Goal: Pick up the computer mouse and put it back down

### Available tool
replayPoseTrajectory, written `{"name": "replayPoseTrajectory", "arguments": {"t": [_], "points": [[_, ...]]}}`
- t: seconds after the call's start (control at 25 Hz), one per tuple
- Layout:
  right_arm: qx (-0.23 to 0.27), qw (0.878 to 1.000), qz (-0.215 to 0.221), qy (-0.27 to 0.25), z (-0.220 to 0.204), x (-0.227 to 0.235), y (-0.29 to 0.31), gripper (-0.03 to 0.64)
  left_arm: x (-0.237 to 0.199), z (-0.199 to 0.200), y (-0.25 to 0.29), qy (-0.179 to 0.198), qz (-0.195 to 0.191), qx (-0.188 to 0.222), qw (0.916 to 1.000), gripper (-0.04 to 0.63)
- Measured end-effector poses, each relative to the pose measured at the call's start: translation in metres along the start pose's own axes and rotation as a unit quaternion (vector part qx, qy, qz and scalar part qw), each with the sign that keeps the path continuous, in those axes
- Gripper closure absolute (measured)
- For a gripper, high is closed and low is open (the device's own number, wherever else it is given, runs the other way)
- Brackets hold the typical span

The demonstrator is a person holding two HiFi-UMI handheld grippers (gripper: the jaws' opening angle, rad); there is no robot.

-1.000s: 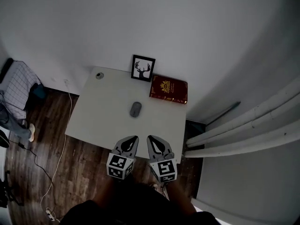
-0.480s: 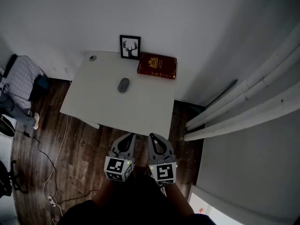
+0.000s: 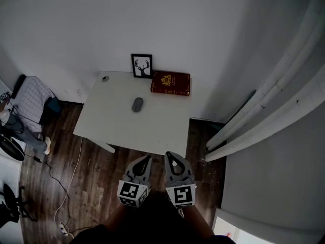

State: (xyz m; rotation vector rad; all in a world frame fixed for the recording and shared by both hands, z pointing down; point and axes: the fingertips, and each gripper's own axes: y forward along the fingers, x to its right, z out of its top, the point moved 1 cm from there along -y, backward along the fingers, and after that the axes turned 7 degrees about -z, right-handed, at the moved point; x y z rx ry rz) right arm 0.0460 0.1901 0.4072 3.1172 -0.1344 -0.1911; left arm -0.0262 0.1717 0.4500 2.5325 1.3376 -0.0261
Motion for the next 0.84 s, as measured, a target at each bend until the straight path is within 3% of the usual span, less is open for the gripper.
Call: {"name": "replayPoseTrajectory", "arguments": {"t": [0.16, 0.48, 0.84], "points": [[0.007, 1.000, 0.008, -0.019, 0.005, -0.008, 0.008, 0.597, -0.013, 0.004, -0.003, 0.007, 0.006, 0.007, 0.9999, 0.594], [0.017, 1.000, 0.004, -0.003, 0.012, -0.016, 0.011, 0.597, -0.031, 0.006, -0.009, 0.009, 0.009, 0.006, 0.9999, 0.594], [-0.013, 0.999, 0.003, -0.030, 0.007, -0.021, 0.021, 0.597, -0.046, 0.004, -0.015, -0.009, 0.003, 0.004, 1.0000, 0.594]]}}
